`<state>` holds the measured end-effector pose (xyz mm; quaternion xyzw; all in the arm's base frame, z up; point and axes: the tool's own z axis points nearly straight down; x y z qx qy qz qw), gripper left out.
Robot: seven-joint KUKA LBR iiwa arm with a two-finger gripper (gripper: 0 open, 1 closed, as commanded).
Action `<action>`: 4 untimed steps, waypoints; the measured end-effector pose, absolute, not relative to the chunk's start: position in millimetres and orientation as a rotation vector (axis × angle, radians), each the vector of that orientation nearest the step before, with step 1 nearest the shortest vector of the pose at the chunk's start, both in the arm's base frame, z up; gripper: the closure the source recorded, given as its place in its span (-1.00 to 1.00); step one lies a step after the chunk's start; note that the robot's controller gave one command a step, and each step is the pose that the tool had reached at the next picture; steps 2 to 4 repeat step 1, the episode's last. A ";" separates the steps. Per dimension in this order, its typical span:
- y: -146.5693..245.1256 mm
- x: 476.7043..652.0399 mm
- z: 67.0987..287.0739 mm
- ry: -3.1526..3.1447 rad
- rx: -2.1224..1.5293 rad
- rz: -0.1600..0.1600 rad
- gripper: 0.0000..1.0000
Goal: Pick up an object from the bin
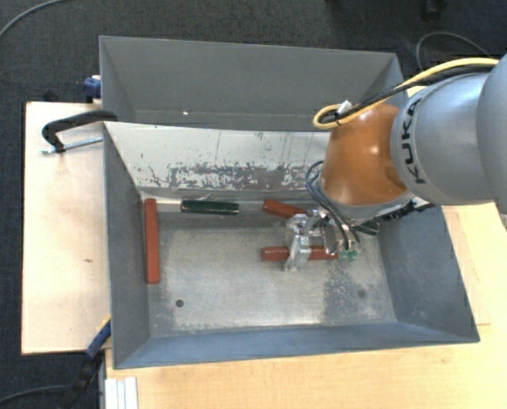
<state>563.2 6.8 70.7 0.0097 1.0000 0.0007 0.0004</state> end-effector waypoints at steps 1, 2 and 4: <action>-9.9 527.8 220.7 3.136 0.005 0.000 1.00; -9.9 527.8 220.7 3.136 0.005 0.000 1.00; -9.9 527.8 220.7 3.136 0.005 0.000 1.00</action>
Offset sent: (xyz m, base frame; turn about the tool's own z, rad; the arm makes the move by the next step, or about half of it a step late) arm -0.0369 -0.0171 0.1487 -0.0164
